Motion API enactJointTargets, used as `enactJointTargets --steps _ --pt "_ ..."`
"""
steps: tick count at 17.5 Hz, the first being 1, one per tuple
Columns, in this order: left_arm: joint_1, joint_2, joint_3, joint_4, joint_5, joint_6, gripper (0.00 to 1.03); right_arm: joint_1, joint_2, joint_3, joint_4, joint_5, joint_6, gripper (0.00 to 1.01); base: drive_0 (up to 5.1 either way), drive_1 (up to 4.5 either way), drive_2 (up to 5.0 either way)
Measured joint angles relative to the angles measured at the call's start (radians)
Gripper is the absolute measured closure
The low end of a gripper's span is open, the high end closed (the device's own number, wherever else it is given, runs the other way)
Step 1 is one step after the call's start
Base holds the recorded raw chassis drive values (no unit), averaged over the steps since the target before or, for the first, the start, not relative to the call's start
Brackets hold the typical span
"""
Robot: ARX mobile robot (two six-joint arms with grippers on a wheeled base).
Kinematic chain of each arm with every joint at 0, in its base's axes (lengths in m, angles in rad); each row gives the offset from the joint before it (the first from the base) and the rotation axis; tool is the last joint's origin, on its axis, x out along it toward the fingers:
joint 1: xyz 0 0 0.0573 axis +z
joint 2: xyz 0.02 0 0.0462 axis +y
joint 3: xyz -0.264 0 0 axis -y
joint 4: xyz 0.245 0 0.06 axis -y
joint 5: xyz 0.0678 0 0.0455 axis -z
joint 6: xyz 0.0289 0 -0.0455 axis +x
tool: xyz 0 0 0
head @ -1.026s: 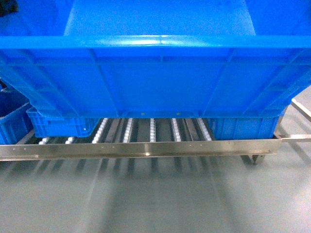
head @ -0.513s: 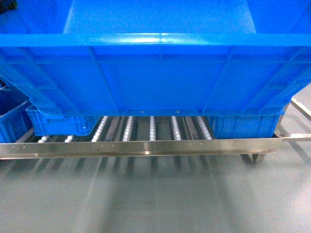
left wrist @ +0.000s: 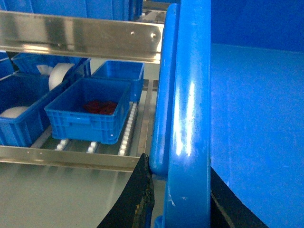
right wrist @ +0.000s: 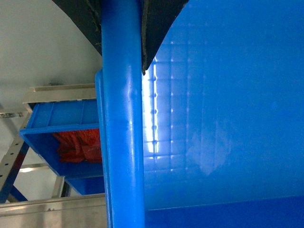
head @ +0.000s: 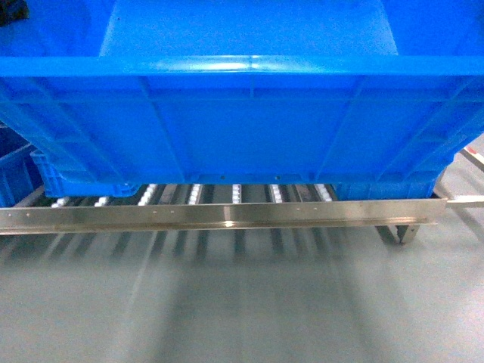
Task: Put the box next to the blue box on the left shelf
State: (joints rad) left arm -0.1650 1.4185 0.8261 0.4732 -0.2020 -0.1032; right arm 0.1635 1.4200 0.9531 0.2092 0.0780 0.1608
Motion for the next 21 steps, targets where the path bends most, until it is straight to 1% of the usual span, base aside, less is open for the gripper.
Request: enactJointTargets --steps 21 --pt "0.0 0.0 0.0 -0.006 -0.001 0.0 0.86 0.0 0.0 -0.001 -0.008 -0.001 -0.001 0.92 0.0 0.0 0.0"
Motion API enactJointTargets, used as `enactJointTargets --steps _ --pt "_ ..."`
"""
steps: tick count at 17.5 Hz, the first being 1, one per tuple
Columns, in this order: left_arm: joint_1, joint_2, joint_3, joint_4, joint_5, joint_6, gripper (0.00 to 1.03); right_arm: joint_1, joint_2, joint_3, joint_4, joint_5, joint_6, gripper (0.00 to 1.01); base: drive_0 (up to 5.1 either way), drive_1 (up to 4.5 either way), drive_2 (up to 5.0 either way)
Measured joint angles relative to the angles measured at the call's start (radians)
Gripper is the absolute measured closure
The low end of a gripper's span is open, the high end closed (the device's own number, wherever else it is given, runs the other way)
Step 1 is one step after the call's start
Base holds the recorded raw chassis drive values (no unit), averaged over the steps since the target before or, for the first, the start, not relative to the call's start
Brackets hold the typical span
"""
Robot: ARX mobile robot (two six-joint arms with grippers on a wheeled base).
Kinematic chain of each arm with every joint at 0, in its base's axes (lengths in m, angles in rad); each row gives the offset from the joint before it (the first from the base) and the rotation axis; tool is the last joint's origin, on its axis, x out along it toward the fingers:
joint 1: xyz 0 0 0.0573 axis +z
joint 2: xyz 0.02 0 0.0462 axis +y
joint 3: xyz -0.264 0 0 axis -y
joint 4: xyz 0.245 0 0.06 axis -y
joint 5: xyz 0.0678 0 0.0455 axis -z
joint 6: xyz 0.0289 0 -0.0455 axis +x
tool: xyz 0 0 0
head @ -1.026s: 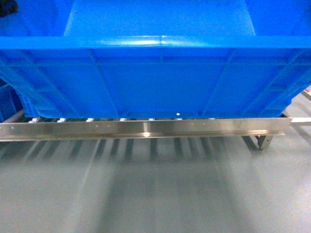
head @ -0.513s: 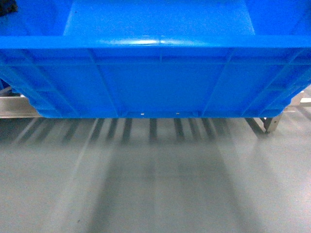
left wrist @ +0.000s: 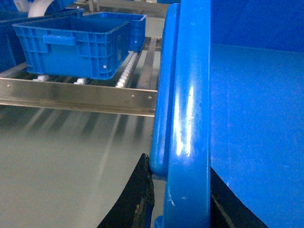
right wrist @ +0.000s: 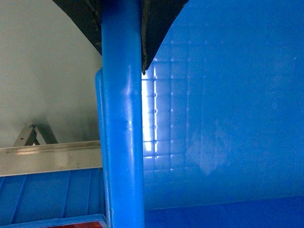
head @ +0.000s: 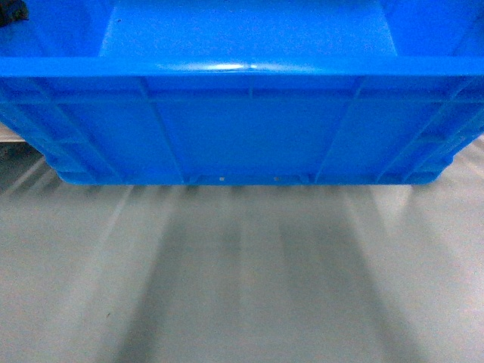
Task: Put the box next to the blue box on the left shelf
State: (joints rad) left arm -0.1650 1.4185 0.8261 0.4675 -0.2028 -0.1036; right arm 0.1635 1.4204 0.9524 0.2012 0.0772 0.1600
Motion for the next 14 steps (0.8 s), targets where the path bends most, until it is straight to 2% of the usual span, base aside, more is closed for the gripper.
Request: enactJointTargets --steps 14 --pt "0.0 0.0 0.0 0.005 0.001 0.0 0.86 0.0 0.0 0.0 0.008 0.0 0.0 0.92 0.0 0.0 0.0"
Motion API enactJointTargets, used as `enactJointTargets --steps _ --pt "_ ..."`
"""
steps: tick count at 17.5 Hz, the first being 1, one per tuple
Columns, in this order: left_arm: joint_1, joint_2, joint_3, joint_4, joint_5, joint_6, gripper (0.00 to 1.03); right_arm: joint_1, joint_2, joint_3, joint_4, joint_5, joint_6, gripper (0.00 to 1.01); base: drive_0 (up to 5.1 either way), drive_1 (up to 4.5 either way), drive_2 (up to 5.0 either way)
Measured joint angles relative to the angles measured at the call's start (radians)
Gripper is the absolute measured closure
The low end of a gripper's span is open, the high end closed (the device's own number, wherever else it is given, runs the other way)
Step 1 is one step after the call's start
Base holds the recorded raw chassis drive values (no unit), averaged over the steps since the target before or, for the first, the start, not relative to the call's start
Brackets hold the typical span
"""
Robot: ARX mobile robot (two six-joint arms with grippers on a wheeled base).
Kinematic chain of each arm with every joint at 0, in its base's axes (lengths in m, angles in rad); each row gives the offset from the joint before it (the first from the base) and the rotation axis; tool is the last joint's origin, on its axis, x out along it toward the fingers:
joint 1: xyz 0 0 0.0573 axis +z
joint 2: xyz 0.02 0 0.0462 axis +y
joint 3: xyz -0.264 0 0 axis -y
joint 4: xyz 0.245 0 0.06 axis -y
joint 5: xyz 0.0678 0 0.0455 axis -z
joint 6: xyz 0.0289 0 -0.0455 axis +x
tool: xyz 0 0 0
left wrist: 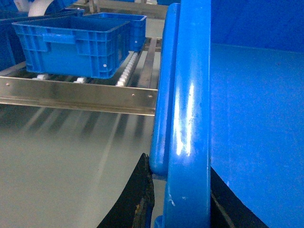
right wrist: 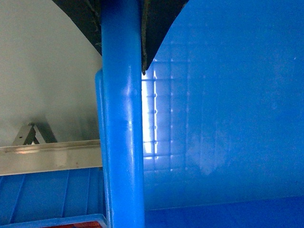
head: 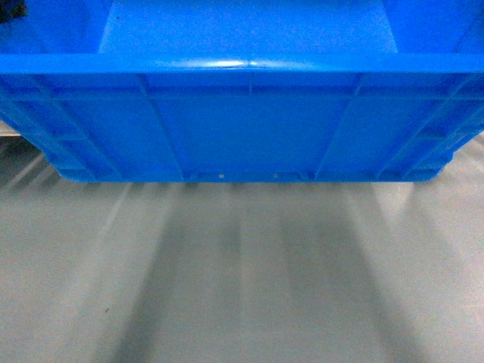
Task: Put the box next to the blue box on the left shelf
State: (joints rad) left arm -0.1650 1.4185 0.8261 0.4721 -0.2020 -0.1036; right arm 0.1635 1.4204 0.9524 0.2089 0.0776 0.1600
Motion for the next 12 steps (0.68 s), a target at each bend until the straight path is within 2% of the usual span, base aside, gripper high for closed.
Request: enactJointTargets --steps 12 --pt "0.0 0.0 0.0 0.001 0.0 0.0 0.86 0.0 -0.002 0.0 0.001 0.0 0.0 0.92 0.0 0.0 0.0"
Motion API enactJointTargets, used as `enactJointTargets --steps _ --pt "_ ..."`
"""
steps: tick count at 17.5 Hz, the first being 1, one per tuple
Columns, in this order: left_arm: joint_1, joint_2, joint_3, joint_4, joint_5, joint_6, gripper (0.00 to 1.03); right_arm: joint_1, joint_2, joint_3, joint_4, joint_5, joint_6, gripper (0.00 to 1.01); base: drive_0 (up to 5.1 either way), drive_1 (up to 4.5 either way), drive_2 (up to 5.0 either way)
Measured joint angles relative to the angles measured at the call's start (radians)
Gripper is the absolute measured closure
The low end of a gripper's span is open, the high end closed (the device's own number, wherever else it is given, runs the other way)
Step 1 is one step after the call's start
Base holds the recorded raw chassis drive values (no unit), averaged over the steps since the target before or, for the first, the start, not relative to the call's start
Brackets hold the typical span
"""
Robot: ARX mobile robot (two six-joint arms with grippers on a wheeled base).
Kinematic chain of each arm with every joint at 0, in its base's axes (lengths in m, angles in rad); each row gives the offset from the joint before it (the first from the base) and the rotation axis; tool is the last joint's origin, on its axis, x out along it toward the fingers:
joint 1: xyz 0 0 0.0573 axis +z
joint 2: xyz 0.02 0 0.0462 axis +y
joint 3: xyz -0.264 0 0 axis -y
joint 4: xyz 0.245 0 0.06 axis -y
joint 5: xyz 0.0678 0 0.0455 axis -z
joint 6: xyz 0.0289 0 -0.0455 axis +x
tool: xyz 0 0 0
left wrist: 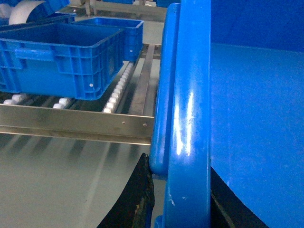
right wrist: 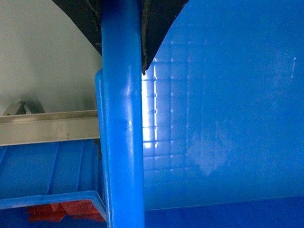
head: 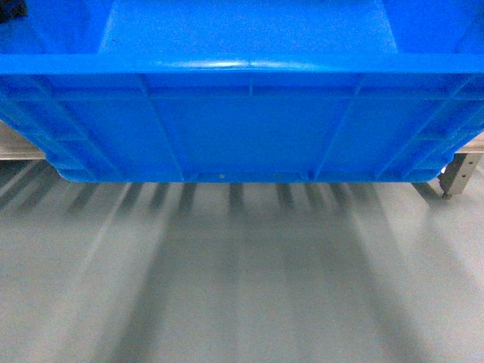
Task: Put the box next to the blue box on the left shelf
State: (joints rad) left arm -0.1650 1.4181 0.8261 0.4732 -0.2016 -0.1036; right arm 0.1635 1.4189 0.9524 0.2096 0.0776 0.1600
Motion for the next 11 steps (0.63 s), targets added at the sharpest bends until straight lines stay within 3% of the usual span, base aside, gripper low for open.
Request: enactJointTargets --steps 8,11 --pt "0.0 0.0 0.0 0.0 -0.001 -0.001 0.86 0.0 0.0 0.0 0.001 0.0 0.0 0.92 0.0 0.0 0.0" --pt "0.0 0.0 0.0 0.0 0.0 0.001 0.86 0.0 0.0 0.0 0.0 0.0 0.0 0.92 0.2 4.51 -4.1"
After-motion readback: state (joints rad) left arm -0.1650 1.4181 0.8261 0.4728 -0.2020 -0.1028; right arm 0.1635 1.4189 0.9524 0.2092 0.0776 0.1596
